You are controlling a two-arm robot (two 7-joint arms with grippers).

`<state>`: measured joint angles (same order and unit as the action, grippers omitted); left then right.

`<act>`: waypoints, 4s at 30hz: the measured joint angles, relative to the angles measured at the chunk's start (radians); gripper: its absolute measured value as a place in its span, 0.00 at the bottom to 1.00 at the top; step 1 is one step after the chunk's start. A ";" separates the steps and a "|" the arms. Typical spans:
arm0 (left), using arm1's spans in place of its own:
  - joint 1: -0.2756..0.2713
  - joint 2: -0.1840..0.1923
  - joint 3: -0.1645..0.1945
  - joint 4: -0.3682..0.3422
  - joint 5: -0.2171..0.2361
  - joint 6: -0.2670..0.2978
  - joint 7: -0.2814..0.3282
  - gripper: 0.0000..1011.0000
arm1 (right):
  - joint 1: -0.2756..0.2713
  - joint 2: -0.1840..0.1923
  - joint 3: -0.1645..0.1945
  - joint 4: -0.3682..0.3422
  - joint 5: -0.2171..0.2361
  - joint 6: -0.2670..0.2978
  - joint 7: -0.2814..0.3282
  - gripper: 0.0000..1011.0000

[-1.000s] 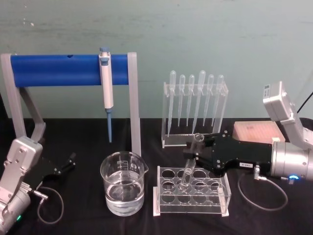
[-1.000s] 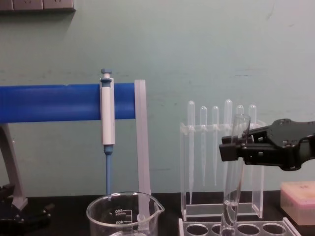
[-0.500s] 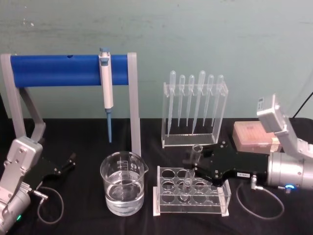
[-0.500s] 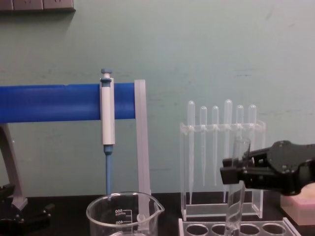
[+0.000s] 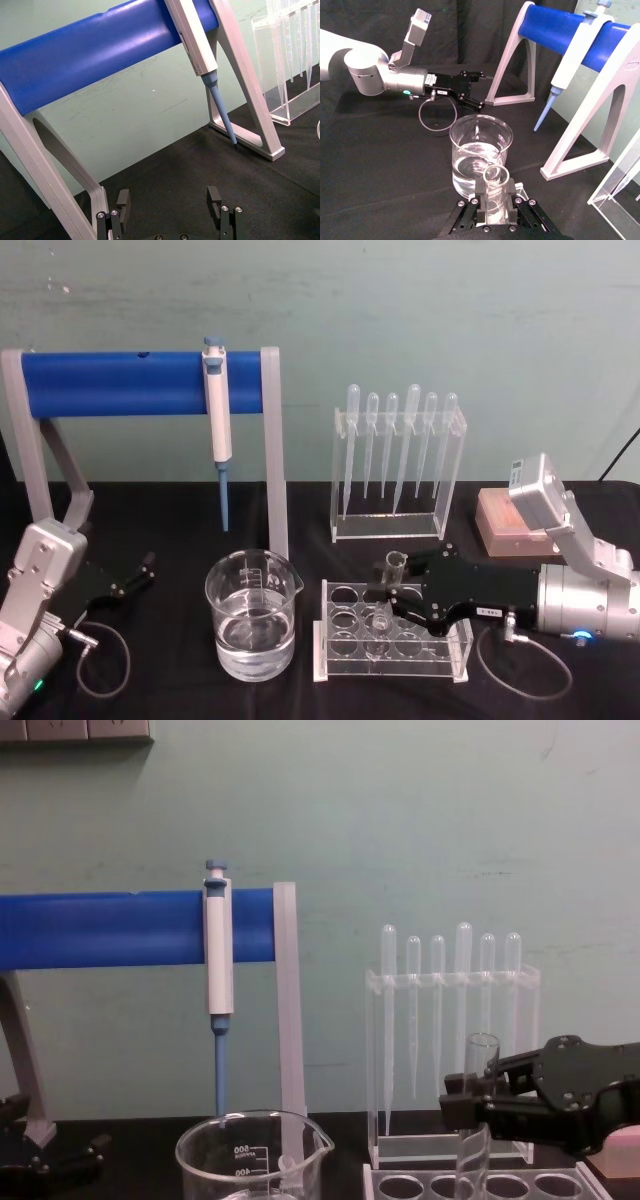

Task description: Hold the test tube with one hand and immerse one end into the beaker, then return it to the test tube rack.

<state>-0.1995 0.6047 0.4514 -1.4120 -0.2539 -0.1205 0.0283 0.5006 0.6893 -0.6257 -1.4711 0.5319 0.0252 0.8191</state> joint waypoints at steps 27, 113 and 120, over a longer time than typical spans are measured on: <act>0.000 0.000 0.000 0.000 0.000 0.000 0.000 0.99 | -0.003 -0.002 0.002 0.001 -0.007 -0.003 -0.002 0.51; 0.000 0.000 0.000 0.000 0.000 0.000 0.000 0.99 | -0.319 -0.238 0.268 -0.042 -0.225 -0.081 -0.770 0.99; 0.000 0.000 0.000 0.000 0.000 0.000 0.000 0.99 | -0.319 -0.238 0.267 -0.042 -0.225 -0.080 -0.773 0.99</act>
<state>-0.1995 0.6046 0.4514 -1.4120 -0.2539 -0.1205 0.0283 0.1815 0.4515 -0.3590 -1.5135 0.3067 -0.0549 0.0463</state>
